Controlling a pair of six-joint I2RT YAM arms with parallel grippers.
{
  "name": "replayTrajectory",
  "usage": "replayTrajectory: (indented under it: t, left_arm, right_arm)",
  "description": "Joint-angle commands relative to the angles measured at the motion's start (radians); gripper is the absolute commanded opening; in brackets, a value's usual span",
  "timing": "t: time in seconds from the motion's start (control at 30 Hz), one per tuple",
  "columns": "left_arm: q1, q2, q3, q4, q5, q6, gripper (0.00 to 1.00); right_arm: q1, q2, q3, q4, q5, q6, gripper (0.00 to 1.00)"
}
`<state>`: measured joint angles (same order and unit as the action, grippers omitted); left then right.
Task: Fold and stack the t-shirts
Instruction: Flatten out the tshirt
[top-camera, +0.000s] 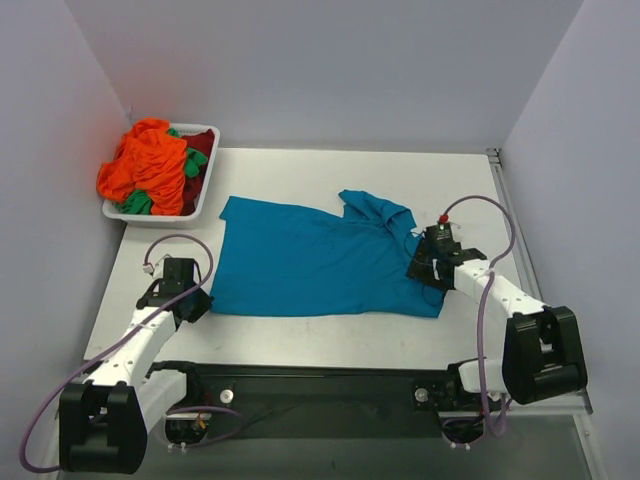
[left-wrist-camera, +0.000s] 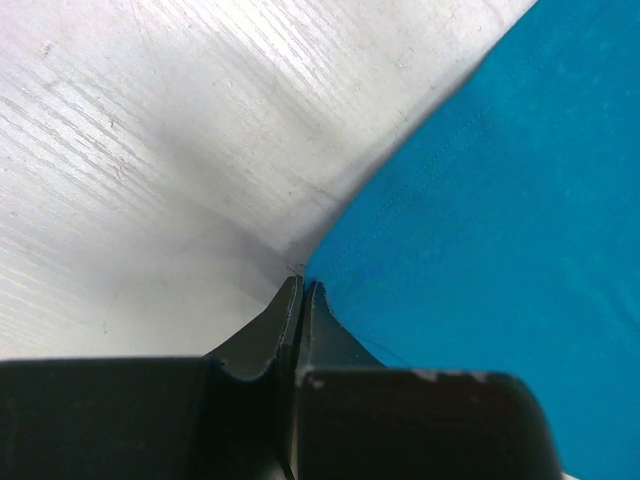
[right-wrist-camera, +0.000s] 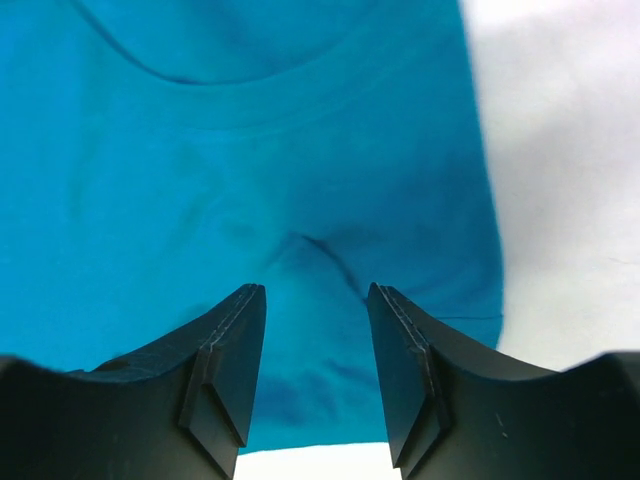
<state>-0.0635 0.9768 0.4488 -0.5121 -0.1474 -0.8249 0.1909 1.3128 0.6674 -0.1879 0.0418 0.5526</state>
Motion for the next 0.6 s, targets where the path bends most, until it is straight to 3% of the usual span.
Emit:
replayTrajectory:
  t: [0.0,0.37,0.57]
  left_arm:
    - [0.008,-0.003,0.002,0.035,0.014,0.006,0.00]
    - [0.008,0.002,0.002,0.044,0.023,0.007,0.00]
    - [0.008,0.000,0.004,0.046,0.026,0.010,0.00]
  right_arm:
    - [0.030,0.057,0.054,-0.047,0.079,-0.003,0.45]
    - [0.061,0.180,0.057,-0.004,0.050,0.003,0.38]
    - [0.067,0.129,0.038,-0.018,0.052,0.010,0.22]
